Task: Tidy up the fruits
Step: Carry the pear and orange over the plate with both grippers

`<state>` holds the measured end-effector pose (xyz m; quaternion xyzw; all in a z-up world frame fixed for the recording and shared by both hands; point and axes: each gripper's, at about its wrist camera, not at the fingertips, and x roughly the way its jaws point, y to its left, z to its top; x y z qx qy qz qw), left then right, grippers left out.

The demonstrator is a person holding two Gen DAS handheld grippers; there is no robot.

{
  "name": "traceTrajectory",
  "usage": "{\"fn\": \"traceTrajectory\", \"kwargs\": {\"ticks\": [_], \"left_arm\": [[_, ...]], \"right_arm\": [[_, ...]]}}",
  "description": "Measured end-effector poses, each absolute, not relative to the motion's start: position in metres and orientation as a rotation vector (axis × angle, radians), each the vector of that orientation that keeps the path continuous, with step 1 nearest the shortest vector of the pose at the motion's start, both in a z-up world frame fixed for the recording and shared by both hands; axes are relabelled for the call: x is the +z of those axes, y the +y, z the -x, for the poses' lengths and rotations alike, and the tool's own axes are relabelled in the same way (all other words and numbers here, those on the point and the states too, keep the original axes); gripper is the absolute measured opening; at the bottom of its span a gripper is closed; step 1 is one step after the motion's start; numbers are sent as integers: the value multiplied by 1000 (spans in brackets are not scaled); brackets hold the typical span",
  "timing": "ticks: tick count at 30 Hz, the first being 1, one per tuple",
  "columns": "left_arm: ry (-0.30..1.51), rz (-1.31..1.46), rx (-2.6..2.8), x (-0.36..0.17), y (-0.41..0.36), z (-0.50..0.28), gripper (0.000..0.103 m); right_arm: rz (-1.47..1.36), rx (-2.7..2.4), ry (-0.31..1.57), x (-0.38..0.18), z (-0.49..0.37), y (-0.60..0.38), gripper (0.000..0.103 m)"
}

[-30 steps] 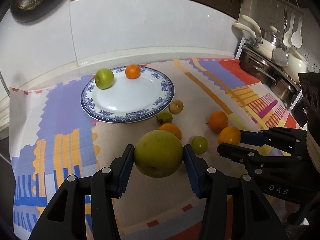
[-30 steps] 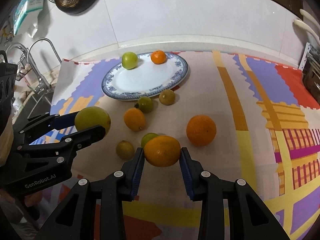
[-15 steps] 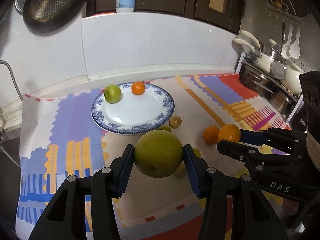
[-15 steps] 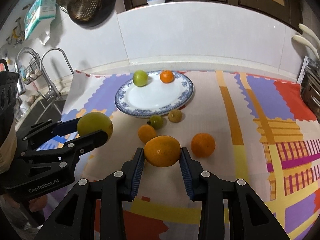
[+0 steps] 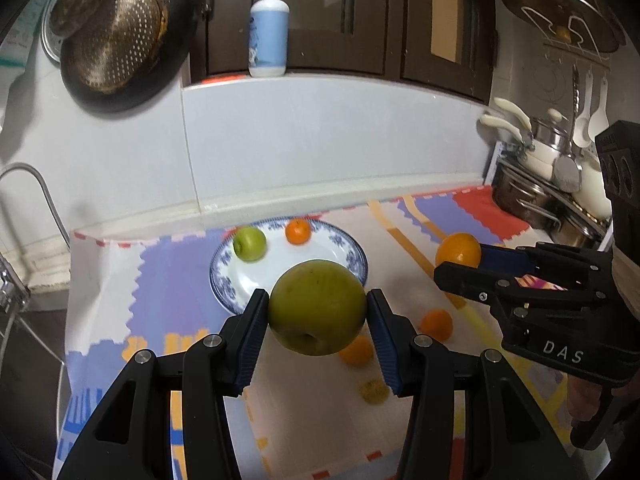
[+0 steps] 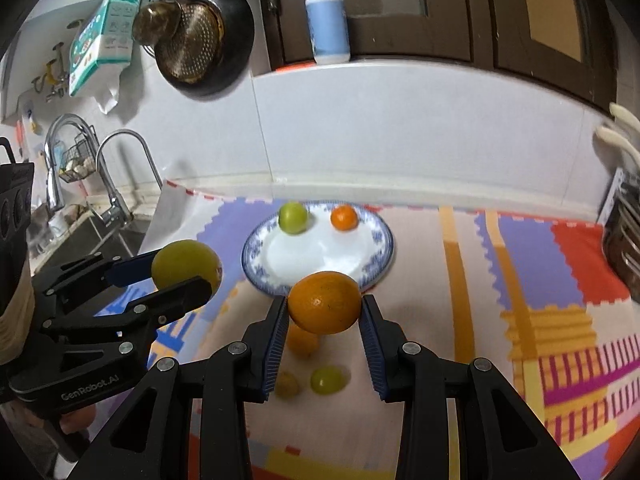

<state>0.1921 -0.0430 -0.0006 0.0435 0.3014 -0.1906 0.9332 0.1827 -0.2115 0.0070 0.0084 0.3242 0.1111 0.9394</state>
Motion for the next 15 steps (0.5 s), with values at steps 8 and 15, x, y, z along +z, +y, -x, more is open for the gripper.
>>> {"fn": "traceTrajectory", "kwargs": {"ticks": [8,15], "left_arm": [[582,-87,-354,14,-45,-218,49],[580,-91,-325,16,-46,-247,49]], "right_arm": [[11,253,626,27,-215,-211,37],[31,287,620,34,-248,-210,37]]}}
